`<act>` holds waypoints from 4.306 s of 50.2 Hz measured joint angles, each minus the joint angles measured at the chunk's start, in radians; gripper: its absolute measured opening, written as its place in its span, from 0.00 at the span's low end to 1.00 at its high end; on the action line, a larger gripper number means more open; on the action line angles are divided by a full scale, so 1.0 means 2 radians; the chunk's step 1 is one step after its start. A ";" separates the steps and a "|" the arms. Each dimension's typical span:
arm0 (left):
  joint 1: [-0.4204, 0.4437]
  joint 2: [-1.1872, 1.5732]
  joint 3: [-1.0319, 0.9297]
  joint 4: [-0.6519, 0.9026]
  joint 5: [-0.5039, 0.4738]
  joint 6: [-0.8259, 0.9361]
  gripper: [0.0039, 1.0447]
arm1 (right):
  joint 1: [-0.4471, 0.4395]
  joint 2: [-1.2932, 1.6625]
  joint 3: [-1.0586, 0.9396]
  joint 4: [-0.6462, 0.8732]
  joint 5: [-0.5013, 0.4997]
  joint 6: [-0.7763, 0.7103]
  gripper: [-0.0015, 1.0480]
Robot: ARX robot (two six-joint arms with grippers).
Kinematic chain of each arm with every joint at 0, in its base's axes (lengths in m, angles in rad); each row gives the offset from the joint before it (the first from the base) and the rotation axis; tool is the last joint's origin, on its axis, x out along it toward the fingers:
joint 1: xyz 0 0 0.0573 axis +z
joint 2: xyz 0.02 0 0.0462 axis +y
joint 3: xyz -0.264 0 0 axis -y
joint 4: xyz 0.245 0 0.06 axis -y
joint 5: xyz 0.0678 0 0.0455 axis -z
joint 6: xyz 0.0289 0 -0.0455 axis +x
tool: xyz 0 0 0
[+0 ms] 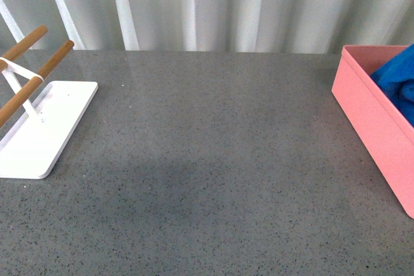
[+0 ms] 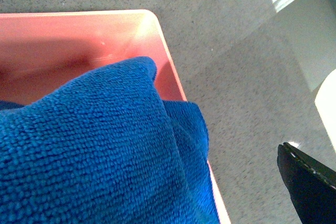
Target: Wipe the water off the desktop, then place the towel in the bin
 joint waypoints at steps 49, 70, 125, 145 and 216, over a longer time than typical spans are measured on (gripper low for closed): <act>0.000 0.000 0.000 0.000 0.000 0.000 0.94 | -0.043 0.005 0.064 -0.241 -0.249 0.229 0.93; 0.000 0.000 0.000 0.000 0.000 0.000 0.94 | -0.067 -0.014 0.036 -0.193 -0.191 0.239 0.93; 0.000 0.000 0.000 0.000 0.000 0.000 0.94 | 0.049 -0.294 -0.099 0.092 -0.204 0.063 0.93; 0.000 0.000 0.000 0.000 0.000 0.000 0.94 | 0.093 -0.432 -0.383 0.285 -0.192 0.116 0.27; 0.000 0.000 0.000 0.000 0.000 0.000 0.94 | 0.093 -0.773 -0.628 0.204 -0.192 0.119 0.03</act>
